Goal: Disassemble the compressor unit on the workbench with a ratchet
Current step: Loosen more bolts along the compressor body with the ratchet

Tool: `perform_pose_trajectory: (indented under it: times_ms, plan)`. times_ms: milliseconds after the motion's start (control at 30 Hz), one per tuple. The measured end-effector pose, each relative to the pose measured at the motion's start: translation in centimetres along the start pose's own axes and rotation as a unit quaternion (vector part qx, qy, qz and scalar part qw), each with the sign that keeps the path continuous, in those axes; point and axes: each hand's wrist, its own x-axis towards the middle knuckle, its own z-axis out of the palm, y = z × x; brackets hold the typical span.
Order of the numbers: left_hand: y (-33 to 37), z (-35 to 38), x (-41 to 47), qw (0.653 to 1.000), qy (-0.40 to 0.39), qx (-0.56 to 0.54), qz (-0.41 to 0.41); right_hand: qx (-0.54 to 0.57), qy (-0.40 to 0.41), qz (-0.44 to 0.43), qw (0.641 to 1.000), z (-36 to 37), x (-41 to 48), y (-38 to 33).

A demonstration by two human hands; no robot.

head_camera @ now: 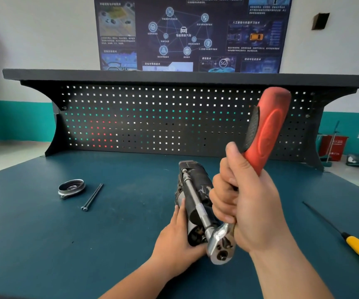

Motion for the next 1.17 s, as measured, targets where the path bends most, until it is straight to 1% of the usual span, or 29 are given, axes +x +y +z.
perform_pose_trajectory:
  times_ms: [67, 267, 367, 533, 600, 767, 867, 967, 1000, 1033, 1067, 1100, 1133, 1167]
  plan:
    - [0.1, 0.5, 0.5, 1.000, 0.003, 0.019, -0.004, -0.002, -0.006, 0.000, 1.000, -0.1, 0.4, 0.0]
    - [-0.4, 2.5, 2.0, 0.994, -0.027, 0.102, -0.030, -0.009, -0.002, 0.009, 1.000, -1.2, 1.0, -0.2]
    - [-1.0, 2.7, 2.5, 0.995, -0.010, 0.093, -0.026, -0.009, 0.009, 0.013, 1.000, -1.8, 1.7, -0.1]
    - [-1.7, 2.5, 5.1, 0.991, -0.009, 0.117, -0.060, -0.013, 0.024, 0.015, 1.000, -1.8, 3.6, 1.2]
    - [-1.9, 2.5, 6.2, 0.990, -0.006, 0.126, -0.061, -0.010, 0.023, 0.015, 1.000, -1.8, 4.5, 2.0]
    - [-2.2, 3.2, 8.4, 0.988, 0.025, 0.142, -0.062, -0.002, 0.026, 0.014, 1.000, -2.7, 6.6, 3.6]
    - [-2.5, 3.1, 9.3, 0.995, 0.018, 0.087, -0.052, 0.000, 0.025, 0.008, 1.000, -3.4, 7.1, 4.3]
    - [-3.3, 2.0, 8.9, 0.998, -0.022, 0.037, -0.047, 0.018, 0.018, 0.006, 1.000, -3.9, 7.1, 5.0]
    - [-3.2, 1.3, 8.6, 0.999, -0.003, -0.005, -0.040, 0.023, 0.013, 0.005, 1.000, -3.9, 7.0, 5.1]
    - [-3.1, 0.5, 8.5, 0.997, 0.048, -0.062, -0.021, 0.026, 0.008, 0.003, 1.000, -4.0, 7.0, 5.3]
    - [-2.6, -0.6, 8.2, 0.986, 0.102, -0.128, 0.009, 0.027, 0.005, 0.002, 1.000, -3.9, 7.0, 5.3]
    - [-2.3, -1.3, 8.1, 0.969, 0.131, -0.208, 0.011, 0.024, 0.002, 0.002, 1.000, -3.9, 7.0, 5.4]
    - [-1.6, -1.8, 8.0, 0.949, 0.120, -0.290, 0.001, 0.019, 0.000, 0.004, 1.000, -3.9, 7.0, 5.3]
    - [-1.1, -1.9, 7.7, 0.936, 0.075, -0.343, -0.006, 0.017, 0.001, 0.006, 1.000, -3.8, 7.0, 5.3]
